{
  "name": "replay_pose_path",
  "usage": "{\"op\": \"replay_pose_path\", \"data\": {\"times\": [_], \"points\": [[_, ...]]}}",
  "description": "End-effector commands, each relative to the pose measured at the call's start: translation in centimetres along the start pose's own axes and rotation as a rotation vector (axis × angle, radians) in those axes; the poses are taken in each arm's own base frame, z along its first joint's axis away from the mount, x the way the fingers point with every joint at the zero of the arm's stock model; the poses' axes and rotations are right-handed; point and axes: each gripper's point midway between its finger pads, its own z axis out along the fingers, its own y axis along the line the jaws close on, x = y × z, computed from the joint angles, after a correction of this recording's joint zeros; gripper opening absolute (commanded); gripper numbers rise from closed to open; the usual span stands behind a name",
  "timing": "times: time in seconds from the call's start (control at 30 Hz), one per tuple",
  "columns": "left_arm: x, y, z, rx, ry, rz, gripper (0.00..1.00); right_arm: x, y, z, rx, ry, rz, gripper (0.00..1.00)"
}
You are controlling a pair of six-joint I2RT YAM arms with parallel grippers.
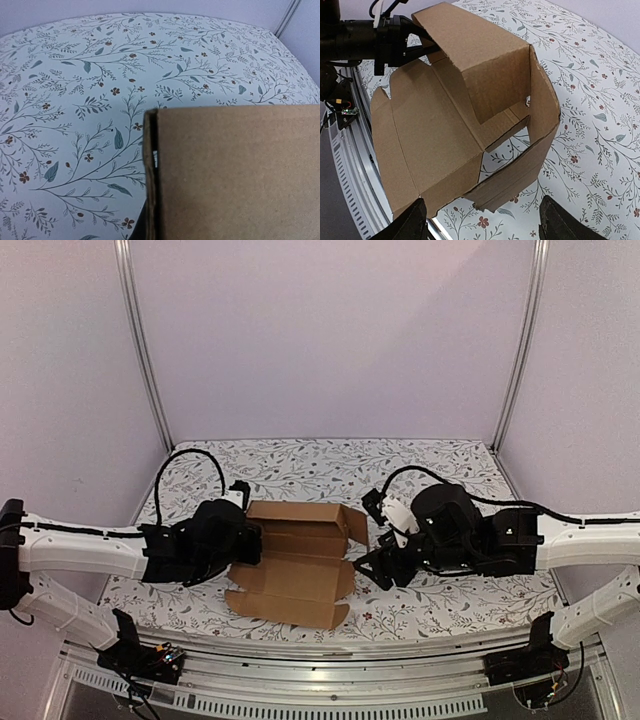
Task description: Fold the paper box
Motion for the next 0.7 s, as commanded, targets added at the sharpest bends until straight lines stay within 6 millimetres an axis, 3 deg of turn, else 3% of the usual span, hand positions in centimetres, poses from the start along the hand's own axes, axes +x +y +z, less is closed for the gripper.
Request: {"op": "replay_pose_path", "data": {"times": [0.0, 0.23, 0.67], "points": [[-1.0, -0.5, -0.7, 0.014, -0.019, -0.034, 0.00, 0.1, -0.4, 1.5, 0.052, -0.013, 0.060, 0.75], [-1.2, -0.7, -1.3, 0.038, -0.017, -0.056, 0.00, 1.3, -0.6, 3.1, 0.080, 0.018, 0.077, 0.73], [-1.4, -1.1, -2.4, 0.127, -0.007, -0.115, 0.00, 3.2, -1.6, 3.0, 0.113, 0.035, 0.080, 0.72]]}}
